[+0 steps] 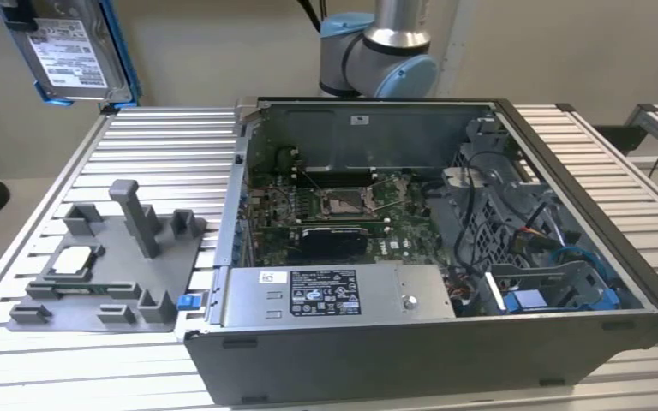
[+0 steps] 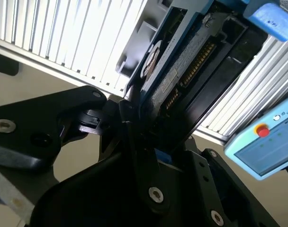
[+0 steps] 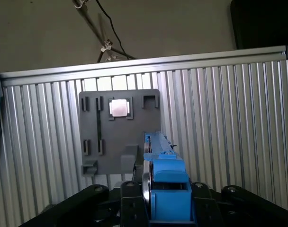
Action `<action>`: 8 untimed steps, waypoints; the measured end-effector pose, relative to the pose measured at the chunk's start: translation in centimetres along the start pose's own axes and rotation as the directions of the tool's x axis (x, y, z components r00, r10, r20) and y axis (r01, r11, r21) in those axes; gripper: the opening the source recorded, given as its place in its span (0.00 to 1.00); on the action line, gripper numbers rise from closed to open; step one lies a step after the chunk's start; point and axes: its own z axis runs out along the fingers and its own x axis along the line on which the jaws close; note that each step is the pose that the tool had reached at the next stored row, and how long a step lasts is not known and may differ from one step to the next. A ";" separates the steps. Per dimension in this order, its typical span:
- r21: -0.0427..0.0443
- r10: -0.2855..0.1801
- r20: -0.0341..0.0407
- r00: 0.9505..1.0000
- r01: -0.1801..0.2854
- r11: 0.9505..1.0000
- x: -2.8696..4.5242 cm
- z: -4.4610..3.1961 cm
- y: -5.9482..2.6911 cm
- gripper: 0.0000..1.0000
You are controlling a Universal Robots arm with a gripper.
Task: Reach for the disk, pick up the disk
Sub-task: 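Pick up the disk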
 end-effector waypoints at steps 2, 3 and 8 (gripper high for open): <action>0.000 0.000 0.000 1.000 0.000 1.000 -0.06 -0.01 -0.48 0.00; 0.000 0.000 0.000 1.000 0.000 1.000 -0.09 -0.02 -0.73 0.00; -0.001 0.000 0.000 1.000 0.000 1.000 -0.23 -0.07 -1.91 0.00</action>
